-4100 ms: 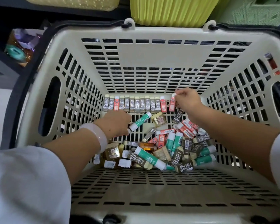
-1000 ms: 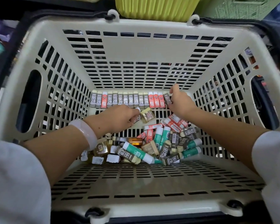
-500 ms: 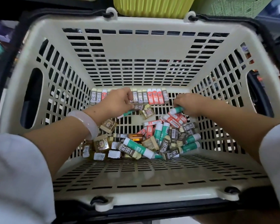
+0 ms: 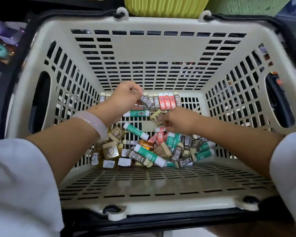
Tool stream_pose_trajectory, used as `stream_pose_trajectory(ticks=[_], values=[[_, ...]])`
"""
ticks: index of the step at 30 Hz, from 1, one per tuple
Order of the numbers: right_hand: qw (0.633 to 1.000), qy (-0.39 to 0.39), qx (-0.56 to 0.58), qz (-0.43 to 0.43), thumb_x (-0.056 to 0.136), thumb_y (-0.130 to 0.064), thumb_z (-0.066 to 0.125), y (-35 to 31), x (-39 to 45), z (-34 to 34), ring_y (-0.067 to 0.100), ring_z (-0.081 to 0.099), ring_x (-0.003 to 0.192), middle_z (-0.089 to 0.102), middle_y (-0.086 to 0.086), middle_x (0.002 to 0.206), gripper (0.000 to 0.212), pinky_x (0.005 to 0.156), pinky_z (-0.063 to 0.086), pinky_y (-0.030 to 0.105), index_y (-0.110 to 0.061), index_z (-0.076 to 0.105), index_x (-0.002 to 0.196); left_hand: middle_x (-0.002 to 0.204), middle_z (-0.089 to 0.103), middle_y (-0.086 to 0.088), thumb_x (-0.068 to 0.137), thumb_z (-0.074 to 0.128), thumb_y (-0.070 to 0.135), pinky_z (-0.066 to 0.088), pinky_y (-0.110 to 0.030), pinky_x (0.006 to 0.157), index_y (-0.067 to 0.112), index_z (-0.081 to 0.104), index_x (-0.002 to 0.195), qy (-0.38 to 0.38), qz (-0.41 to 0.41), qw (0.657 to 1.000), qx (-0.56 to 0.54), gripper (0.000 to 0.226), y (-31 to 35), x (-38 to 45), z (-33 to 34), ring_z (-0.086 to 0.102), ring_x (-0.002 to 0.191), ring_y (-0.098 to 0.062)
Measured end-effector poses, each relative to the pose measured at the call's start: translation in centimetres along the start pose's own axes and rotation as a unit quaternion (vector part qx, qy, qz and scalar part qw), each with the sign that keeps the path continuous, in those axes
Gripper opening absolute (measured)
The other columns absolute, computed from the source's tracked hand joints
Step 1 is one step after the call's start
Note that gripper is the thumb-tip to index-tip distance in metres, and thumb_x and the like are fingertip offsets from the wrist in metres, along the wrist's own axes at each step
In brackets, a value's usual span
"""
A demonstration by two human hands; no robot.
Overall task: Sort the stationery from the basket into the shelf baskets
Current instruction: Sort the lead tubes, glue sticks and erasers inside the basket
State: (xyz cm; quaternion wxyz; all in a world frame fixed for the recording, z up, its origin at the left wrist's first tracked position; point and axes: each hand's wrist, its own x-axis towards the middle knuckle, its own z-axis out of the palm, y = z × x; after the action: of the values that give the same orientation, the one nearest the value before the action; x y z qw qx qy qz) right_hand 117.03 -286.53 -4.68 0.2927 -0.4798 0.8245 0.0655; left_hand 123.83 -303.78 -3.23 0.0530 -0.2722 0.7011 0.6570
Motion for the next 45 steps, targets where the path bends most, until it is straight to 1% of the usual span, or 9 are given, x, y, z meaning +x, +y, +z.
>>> stream_pose_trajectory(ticks=[7, 12, 15, 20, 28, 32, 37, 41, 45], values=[[0.988, 0.021, -0.147, -0.034, 0.087, -0.006, 0.054, -2.2, 0.7, 1.3, 0.019, 0.047, 0.073, 0.042, -0.001, 0.074, 0.026, 0.067, 0.047, 0.028, -0.006, 0.057, 0.112, 0.088, 0.063, -0.012, 0.086, 0.061, 0.006, 0.056, -0.027, 0.073, 0.011, 0.051, 0.1, -0.01, -0.002, 0.999, 0.051, 0.017, -0.3, -0.3, 0.2, 0.063, 0.074, -0.019], [0.987, 0.087, 0.133, 0.003, 0.093, -0.028, 0.051, 1.3, 0.6, -1.0, -0.005, 0.049, 0.049, 0.05, -0.016, 0.066, 0.025, 0.046, 0.037, 0.004, -0.011, 0.064, 0.107, 0.083, 0.062, -0.009, 0.086, 0.061, 0.007, 0.056, -0.021, 0.065, 0.013, 0.052, 0.08, 0.022, 0.001, 0.997, 0.069, 0.012, -0.2, -0.2, 0.0, 0.062, 0.072, -0.016], [0.93, 0.195, 0.27, 0.154, 0.093, -0.031, 0.051, 4.3, 0.6, -1.1, 0.006, 0.048, 0.047, 0.058, -0.008, 0.068, 0.028, 0.041, 0.036, 0.017, -0.01, 0.058, 0.11, 0.078, 0.06, -0.003, 0.086, 0.062, 0.009, 0.046, -0.009, 0.048, 0.012, 0.055, 0.078, 0.022, 0.015, 0.996, 0.087, 0.011, -0.4, -0.3, 0.0, 0.058, 0.065, -0.008], [0.869, 0.212, 0.307, 0.326, 0.093, -0.019, 0.053, 5.9, 1.5, 0.8, 0.027, 0.063, 0.085, 0.064, 0.016, 0.101, 0.008, 0.067, 0.049, 0.035, -0.013, 0.049, 0.09, 0.08, 0.059, -0.003, 0.087, 0.061, 0.01, 0.052, -0.017, 0.06, 0.01, 0.056, 0.082, 0.016, 0.016, 0.996, 0.089, 0.008, -0.7, -0.2, 0.1, 0.059, 0.07, -0.011], [0.733, 0.241, 0.564, 0.295, 0.093, 0.002, 0.043, 5.7, 1.0, 0.3, 0.022, 0.058, 0.083, 0.057, 0.015, 0.099, 0.031, 0.075, 0.055, 0.027, -0.003, 0.051, 0.122, 0.091, 0.065, -0.016, 0.088, 0.059, 0.007, 0.056, -0.031, 0.078, 0.011, 0.054, 0.082, 0.006, 0.006, 0.998, 0.067, 0.009, -0.6, -0.4, 0.3, 0.065, 0.082, -0.024], [0.816, 0.267, 0.466, 0.216, 0.092, -0.01, 0.051, 3.3, 0.2, -1.5, 0.013, 0.055, 0.079, 0.059, 0.001, 0.093, 0.014, 0.055, 0.047, 0.016, -0.013, 0.057, 0.104, 0.088, 0.065, -0.015, 0.088, 0.058, 0.003, 0.056, -0.019, 0.065, 0.008, 0.053, 0.081, 0.004, 0.008, 1.0, 0.016, 0.009, -0.2, -0.5, 0.3, 0.066, 0.073, -0.017], [0.841, 0.13, 0.525, 0.024, 0.087, -0.018, 0.061, -1.6, 0.5, -2.7, 0.012, 0.061, 0.078, 0.064, 0.0, 0.087, 0.024, 0.072, 0.048, 0.024, -0.018, 0.056, 0.111, 0.078, 0.064, -0.006, 0.086, 0.06, 0.003, 0.053, -0.014, 0.059, 0.008, 0.055, 0.082, 0.013, 0.016, 0.999, -0.034, 0.009, 0.2, -0.8, 0.5, 0.065, 0.068, -0.011], [0.827, 0.208, 0.507, 0.13, 0.087, -0.015, 0.062, 0.0, 0.6, -1.9, 0.015, 0.056, 0.072, 0.06, 0.0, 0.08, 0.018, 0.063, 0.048, 0.026, -0.015, 0.056, 0.104, 0.106, 0.059, -0.004, 0.089, 0.059, 0.015, 0.051, -0.033, 0.087, 0.014, 0.053, 0.107, -0.014, 0.012, 0.998, 0.061, 0.019, -0.1, -0.4, 0.3, 0.059, 0.098, -0.021], [0.764, 0.258, 0.479, 0.347, 0.09, -0.021, 0.059, 4.9, 0.2, 0.0, 0.014, 0.056, 0.074, 0.061, 0.005, 0.09, 0.014, 0.065, 0.049, 0.027, -0.01, 0.057, 0.099, 0.11, 0.059, -0.005, 0.094, 0.051, 0.02, 0.043, -0.021, 0.075, 0.017, 0.057, 0.106, -0.021, 0.013, 0.988, 0.154, 0.014, -0.6, -0.4, 0.3, 0.056, 0.101, -0.02]])
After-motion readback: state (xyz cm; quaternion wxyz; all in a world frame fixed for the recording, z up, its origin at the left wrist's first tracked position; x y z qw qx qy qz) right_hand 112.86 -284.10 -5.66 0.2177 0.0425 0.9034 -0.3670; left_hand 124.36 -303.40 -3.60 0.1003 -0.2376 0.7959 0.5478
